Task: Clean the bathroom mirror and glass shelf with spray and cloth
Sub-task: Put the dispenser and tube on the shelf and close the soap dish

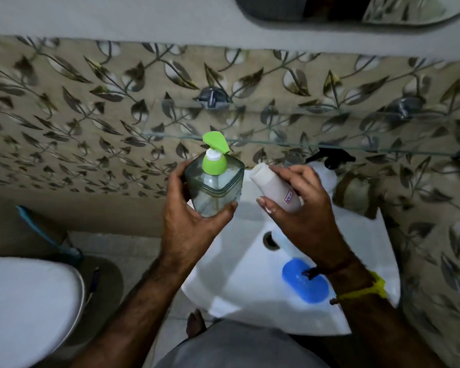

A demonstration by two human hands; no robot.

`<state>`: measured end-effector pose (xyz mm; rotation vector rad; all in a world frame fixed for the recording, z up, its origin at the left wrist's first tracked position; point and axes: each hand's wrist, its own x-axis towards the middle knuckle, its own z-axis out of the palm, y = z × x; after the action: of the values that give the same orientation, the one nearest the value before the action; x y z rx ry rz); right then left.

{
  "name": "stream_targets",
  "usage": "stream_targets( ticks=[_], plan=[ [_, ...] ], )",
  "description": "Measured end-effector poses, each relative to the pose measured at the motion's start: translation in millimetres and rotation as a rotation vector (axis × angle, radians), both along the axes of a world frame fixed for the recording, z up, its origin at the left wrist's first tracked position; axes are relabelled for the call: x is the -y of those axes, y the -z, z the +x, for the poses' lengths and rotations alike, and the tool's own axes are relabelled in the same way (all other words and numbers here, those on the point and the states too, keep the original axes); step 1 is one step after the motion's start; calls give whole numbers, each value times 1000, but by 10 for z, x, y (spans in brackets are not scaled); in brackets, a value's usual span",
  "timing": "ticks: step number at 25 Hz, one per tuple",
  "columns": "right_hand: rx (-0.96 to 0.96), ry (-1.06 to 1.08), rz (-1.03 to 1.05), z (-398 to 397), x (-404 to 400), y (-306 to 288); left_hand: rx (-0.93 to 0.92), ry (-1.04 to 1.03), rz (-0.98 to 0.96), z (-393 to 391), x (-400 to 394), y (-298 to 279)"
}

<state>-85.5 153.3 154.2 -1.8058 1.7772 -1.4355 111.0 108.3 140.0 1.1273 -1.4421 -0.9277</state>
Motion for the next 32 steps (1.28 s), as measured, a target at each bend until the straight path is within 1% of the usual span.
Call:
stream_targets(
  ticks=[3,6,9,12,15,17,23,27,32],
  plan=[
    [-29,-50,-129,1,134,-476,-52,-26,-139,65,167,-363],
    [-20,-89,-188,-72,260,-794,-144,9,-188,101,344,-695],
    [-75,-75,-214,-162,462,-1064,-201,76,-197,150,579,-993],
    [-177,-91,-168,-238,712,-1205,-186,184,-185,181,861,-1177],
    [-280,-135,-84,-279,935,-1195,-223,248,-145,187,1125,-1238],
    [-315,-167,-16,-326,1060,-1133,-242,266,-108,194,1257,-1232],
    [-429,-138,154,-434,1269,-884,-180,313,4,273,1544,-965],
    [-430,-148,213,-415,1319,-810,-182,340,63,315,1616,-846],
    [-426,-158,237,-364,1366,-737,-183,398,80,405,1637,-798]
  ],
)
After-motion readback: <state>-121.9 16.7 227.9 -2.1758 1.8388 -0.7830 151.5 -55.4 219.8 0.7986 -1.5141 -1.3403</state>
